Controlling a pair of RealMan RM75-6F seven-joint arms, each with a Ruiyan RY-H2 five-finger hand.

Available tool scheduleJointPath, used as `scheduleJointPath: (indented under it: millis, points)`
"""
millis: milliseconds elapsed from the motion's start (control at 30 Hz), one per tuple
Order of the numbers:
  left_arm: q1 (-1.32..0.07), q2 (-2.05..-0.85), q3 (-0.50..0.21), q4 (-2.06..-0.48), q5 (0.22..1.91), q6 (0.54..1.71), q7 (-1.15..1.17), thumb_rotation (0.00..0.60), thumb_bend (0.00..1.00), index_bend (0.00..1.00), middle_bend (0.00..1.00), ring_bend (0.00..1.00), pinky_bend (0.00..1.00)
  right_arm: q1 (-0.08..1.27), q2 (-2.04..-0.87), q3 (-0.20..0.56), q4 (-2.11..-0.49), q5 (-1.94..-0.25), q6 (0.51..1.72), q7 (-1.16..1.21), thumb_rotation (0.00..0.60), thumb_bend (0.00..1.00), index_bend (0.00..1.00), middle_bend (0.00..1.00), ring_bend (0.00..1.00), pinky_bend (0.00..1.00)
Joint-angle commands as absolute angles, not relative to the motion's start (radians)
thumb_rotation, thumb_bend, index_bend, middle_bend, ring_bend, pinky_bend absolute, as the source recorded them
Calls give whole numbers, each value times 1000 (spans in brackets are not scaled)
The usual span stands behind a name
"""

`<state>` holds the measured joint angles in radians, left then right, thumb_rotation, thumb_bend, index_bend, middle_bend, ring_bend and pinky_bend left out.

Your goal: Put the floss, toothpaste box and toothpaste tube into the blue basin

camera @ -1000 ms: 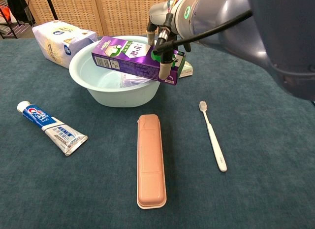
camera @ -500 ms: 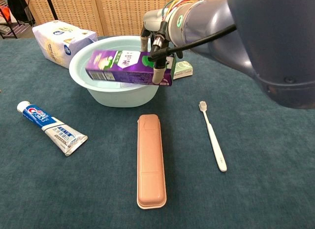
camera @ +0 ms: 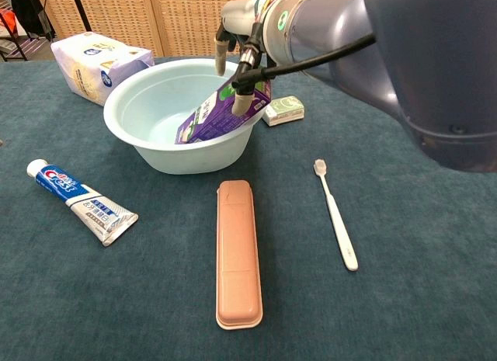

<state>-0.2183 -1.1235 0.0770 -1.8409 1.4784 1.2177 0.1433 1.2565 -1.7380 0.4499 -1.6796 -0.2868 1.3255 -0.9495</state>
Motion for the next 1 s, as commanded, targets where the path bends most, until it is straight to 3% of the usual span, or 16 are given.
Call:
scheduleJointPath:
  millis: [33,167,533,900,1000]
  points:
    - [-218,-1123,76,-1841,1478,1219,143,600,224,0,0,0,0,1258,-1732,455,-1679,-309,1337,-948,600,182,280,57,25,285]
    - [-218,-1123,76,-1841,1480,1220,144,600,223,0,0,0,0,1251,-1713,455,-1687,-332,1355,-953,600,182,251,4,0,170]
    - [-213,-1125,78,-1844,1483,1229,156,600,221,0,0,0,0,1138,-1555,412,-1827,-324,1373,-940,600,155,164,0,0,26]
    - [-207,-1157,82,-1840,1485,1237,211,600,214,0,0,0,0,895,-1320,261,-2025,-542,1383,-742,600,116,84,0,0,0]
    - [-201,-1170,81,-1833,1490,1249,227,600,206,0,0,0,0,809,-1258,178,-2077,-666,1398,-677,600,99,83,0,0,0]
